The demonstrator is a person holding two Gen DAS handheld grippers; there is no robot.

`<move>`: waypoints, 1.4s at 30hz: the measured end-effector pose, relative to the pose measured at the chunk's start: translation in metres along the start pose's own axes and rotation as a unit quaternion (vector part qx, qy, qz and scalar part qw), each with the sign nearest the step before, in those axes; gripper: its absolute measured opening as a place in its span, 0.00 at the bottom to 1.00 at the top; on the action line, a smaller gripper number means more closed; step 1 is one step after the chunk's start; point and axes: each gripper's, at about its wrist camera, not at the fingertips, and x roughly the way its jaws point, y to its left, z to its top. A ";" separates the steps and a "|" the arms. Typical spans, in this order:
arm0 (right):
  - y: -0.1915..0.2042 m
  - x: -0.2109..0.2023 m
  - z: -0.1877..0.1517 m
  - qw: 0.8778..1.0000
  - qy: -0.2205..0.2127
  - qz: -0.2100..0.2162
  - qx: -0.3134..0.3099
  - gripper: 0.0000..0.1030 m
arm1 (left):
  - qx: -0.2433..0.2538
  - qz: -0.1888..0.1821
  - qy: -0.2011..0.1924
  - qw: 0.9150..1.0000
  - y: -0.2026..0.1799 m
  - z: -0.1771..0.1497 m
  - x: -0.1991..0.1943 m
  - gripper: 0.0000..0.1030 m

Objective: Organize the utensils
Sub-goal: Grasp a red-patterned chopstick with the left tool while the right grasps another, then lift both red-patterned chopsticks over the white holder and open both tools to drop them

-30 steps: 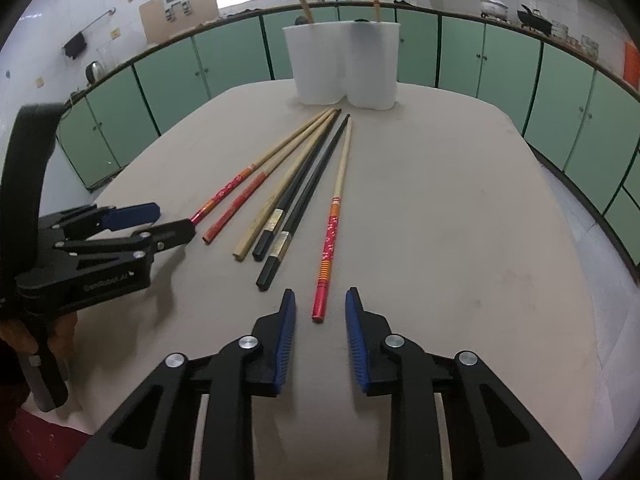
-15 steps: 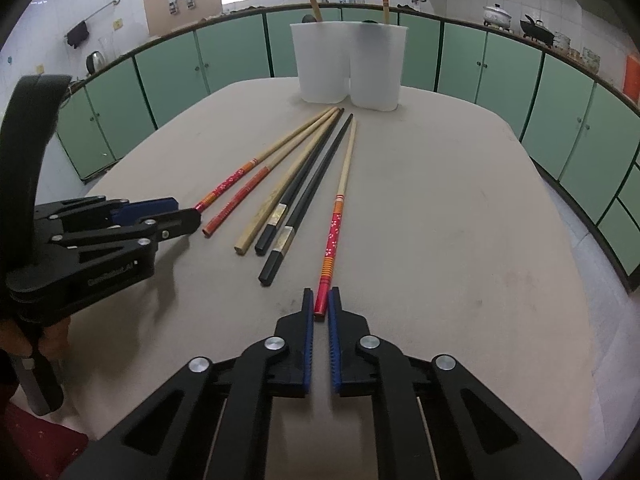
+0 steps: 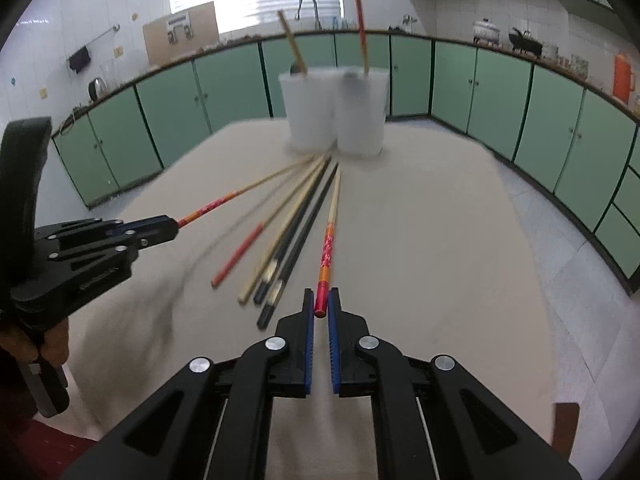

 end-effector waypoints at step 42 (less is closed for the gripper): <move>-0.058 -0.098 0.245 0.981 -0.186 -0.010 -0.060 0.06 | 0.003 -0.013 -0.251 0.968 0.025 0.222 -0.099 0.05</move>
